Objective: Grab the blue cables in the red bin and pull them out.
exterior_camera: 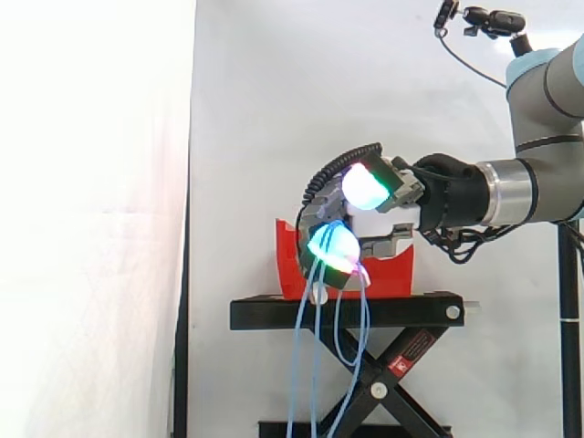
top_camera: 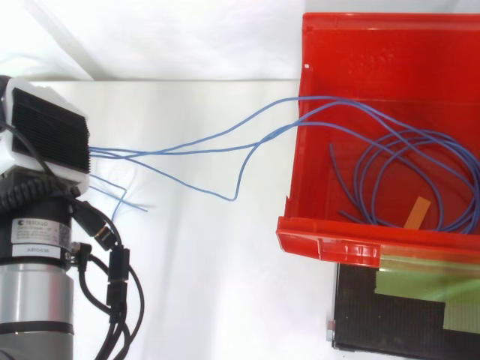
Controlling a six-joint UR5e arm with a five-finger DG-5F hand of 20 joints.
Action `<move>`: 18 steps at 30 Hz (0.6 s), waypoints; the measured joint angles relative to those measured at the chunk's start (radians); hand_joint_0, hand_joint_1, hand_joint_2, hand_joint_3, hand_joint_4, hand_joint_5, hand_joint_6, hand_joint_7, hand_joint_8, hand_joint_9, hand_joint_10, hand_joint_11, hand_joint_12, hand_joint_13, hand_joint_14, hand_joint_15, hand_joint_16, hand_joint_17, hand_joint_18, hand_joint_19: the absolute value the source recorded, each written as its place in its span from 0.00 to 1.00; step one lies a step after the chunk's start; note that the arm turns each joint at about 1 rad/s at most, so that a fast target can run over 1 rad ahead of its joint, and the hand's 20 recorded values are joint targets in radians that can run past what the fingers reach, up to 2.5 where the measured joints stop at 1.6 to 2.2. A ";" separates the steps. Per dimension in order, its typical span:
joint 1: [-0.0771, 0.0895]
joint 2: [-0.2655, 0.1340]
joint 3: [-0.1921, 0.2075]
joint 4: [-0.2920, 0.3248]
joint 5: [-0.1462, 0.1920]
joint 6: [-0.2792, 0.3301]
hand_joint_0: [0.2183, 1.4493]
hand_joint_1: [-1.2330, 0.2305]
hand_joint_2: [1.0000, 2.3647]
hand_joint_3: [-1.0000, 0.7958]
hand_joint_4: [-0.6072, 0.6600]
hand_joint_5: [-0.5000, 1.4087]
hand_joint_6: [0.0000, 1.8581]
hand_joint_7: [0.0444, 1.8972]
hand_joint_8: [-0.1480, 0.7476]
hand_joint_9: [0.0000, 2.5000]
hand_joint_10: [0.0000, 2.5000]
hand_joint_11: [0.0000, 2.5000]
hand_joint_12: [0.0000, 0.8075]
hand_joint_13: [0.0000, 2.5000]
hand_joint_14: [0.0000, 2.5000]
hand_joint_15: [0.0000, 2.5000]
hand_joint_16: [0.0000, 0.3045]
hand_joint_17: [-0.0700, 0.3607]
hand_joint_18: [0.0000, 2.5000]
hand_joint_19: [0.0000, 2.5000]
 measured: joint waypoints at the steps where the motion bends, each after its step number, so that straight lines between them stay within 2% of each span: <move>1: 0.000 0.000 0.001 0.000 -0.001 0.000 0.33 0.35 0.00 0.00 0.69 0.72 0.08 0.35 0.62 0.38 0.04 0.59 0.62 0.47 0.01 0.46 0.17 0.44 0.25 0.29; 8: 0.000 0.000 0.014 0.002 -0.005 -0.004 0.32 0.34 0.00 0.00 0.69 0.75 0.08 0.36 0.62 0.40 0.00 0.61 0.62 0.48 0.01 0.46 0.17 0.44 0.27 0.28; 18: -0.003 0.000 0.016 0.000 -0.009 -0.013 0.32 0.33 0.00 0.00 0.70 0.76 0.10 0.36 0.62 0.43 0.00 0.61 0.63 0.50 0.01 0.46 0.18 0.45 0.29 0.28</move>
